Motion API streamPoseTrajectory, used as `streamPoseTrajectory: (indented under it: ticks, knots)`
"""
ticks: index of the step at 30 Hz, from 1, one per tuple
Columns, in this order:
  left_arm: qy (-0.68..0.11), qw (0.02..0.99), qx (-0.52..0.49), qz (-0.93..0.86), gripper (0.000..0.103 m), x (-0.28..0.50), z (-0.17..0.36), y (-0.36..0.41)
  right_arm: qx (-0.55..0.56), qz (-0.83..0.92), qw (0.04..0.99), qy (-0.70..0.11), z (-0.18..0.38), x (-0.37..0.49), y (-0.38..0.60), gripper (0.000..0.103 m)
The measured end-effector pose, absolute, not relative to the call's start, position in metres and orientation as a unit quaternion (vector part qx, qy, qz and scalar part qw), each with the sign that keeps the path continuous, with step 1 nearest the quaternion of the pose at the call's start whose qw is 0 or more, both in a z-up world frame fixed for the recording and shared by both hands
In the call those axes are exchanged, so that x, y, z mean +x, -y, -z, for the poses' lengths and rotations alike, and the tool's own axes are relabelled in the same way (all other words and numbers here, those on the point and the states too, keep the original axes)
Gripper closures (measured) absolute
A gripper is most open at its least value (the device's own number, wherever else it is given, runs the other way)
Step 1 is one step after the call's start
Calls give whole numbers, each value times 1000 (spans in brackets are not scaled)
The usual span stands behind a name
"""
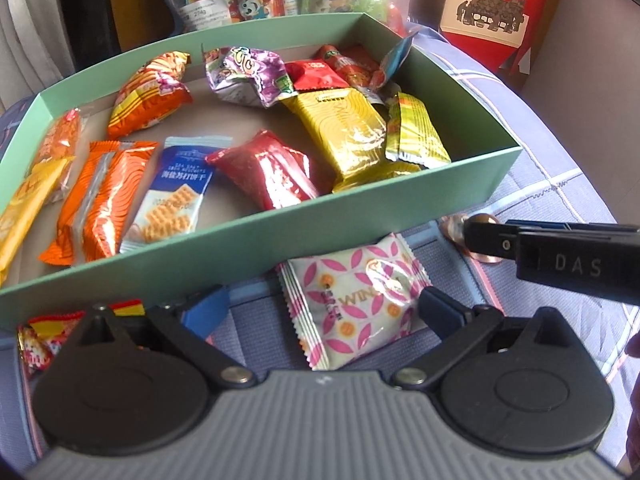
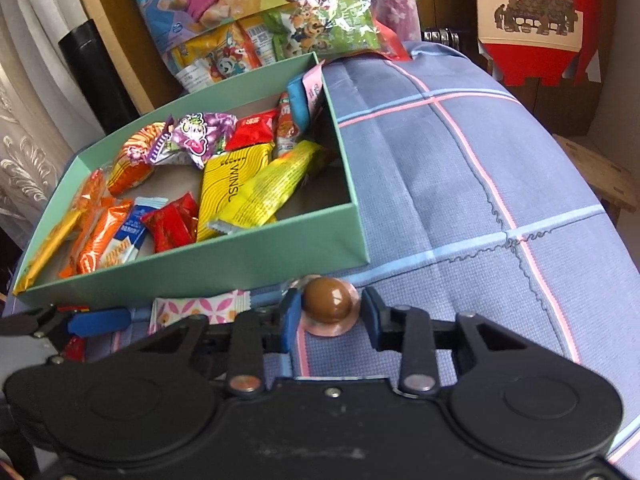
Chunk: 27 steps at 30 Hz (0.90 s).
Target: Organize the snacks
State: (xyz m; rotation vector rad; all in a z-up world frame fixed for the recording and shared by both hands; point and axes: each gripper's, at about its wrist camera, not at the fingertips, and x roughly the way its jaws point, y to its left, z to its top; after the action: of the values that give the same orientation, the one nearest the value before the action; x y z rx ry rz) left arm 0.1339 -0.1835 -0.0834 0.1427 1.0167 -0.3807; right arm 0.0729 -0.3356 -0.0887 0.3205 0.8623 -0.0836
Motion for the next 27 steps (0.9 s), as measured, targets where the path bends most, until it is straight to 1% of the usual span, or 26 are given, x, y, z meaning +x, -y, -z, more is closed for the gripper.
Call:
streamPoseTrajectory:
  ticks: [3, 4, 5, 6, 7, 8, 9, 10, 11, 13, 18, 24, 27]
  knots:
    - [-481, 852, 78, 192, 0, 132, 84, 190, 180, 42, 891, -415, 89, 65, 344, 71]
    - [-479, 852, 82, 197, 2, 131, 84, 192, 185, 44, 890, -415, 89, 61, 345, 71]
    - [-472, 854, 85, 204, 12, 129, 83, 194, 190, 44, 889, -414, 90, 59, 346, 71]
    - [-464, 856, 88, 212, 18, 126, 81, 195, 196, 46, 888, -413, 90, 56, 347, 71]
    - [-459, 857, 91, 217, 27, 124, 79, 196, 201, 47, 887, -413, 90, 53, 348, 71]
    - [-456, 857, 89, 220, 33, 123, 78, 196, 206, 48, 886, -412, 90, 52, 348, 71]
    - [-455, 858, 85, 221, 37, 122, 77, 195, 212, 50, 885, -412, 89, 49, 350, 71]
    - [-454, 860, 82, 218, 45, 122, 76, 192, 215, 50, 884, -412, 89, 48, 350, 71]
    - [-455, 860, 74, 219, 48, 123, 75, 189, 217, 50, 883, -412, 89, 47, 351, 71]
    - [-462, 856, 64, 225, 51, 125, 74, 185, 221, 51, 882, -412, 88, 45, 352, 71]
    - [-465, 851, 73, 232, 50, 120, 73, 183, 227, 51, 880, -414, 88, 43, 350, 72]
    - [-480, 834, 88, 258, 44, 105, 71, 177, 226, 58, 878, -418, 87, 36, 352, 72]
    - [-467, 824, 126, 296, 36, 98, 68, 176, 231, 61, 876, -420, 87, 31, 356, 72]
